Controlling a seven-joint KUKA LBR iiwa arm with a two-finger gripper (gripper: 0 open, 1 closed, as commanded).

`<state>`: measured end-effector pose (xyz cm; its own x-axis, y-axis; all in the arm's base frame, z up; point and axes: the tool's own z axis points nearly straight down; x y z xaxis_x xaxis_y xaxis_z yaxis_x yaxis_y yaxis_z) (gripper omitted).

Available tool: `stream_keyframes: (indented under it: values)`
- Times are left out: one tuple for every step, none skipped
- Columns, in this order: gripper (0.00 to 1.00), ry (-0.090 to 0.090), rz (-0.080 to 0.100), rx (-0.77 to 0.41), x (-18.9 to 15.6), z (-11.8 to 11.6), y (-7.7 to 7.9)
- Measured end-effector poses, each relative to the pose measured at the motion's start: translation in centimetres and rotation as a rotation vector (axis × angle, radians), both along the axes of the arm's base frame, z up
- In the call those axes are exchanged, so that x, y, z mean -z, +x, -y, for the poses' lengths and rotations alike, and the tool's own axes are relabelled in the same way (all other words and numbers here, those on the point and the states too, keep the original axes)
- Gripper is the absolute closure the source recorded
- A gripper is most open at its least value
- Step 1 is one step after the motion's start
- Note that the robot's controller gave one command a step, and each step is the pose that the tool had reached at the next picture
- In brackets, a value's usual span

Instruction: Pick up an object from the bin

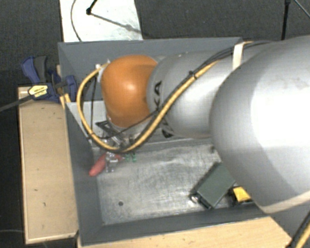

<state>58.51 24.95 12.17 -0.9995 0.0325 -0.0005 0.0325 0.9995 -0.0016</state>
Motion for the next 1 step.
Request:
stream_keyframes:
  values:
    - [1.00, 0.003, 0.000, 0.075, -6.93, -0.36, -0.62]
